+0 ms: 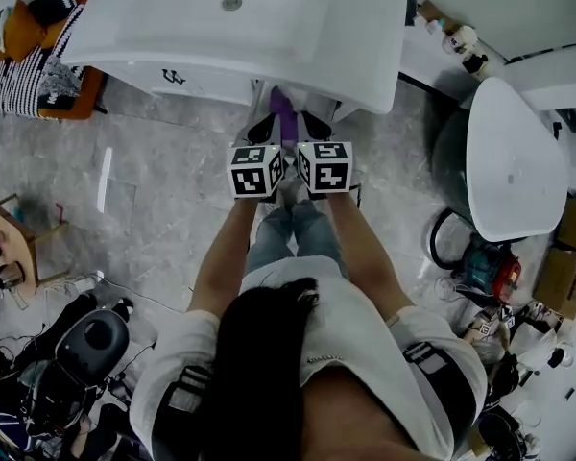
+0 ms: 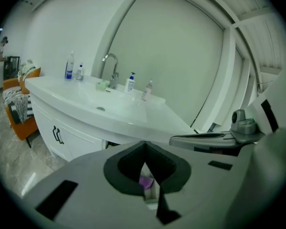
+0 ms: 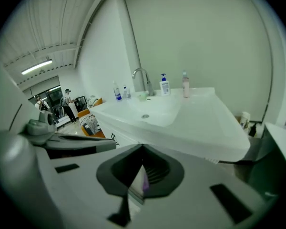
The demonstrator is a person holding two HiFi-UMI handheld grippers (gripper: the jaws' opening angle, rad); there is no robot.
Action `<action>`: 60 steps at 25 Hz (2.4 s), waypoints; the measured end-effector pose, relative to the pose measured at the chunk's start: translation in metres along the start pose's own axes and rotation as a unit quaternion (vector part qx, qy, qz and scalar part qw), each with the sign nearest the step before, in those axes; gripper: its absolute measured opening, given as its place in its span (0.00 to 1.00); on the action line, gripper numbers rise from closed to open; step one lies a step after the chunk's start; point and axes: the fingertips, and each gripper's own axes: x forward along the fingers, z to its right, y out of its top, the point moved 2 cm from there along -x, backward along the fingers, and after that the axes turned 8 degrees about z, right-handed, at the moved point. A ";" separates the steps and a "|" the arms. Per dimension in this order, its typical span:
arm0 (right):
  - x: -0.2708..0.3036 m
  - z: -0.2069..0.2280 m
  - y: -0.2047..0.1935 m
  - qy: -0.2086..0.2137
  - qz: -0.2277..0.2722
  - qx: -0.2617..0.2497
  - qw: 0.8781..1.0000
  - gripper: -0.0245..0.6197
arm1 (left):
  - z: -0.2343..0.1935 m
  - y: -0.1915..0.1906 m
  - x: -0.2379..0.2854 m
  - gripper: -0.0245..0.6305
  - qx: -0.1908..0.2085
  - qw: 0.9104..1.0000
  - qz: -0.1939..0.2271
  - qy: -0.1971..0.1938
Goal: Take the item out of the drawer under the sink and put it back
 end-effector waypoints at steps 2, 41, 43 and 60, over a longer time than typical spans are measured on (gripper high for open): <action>-0.008 -0.002 0.005 -0.004 0.007 -0.013 1.000 0.06 | 0.007 0.003 -0.006 0.04 0.003 1.000 0.004 -0.004; -0.034 -0.012 0.002 -0.001 0.010 -0.001 1.000 0.06 | 0.012 -0.005 -0.027 0.04 -0.003 1.000 0.004 -0.004; -0.028 -0.008 -0.004 0.001 -0.006 0.006 1.000 0.06 | 0.009 -0.008 -0.024 0.04 -0.008 1.000 -0.002 0.001; 0.032 0.009 -0.060 0.042 -0.082 0.022 0.995 0.33 | -0.038 -0.048 0.007 0.04 -0.032 0.997 -0.044 0.054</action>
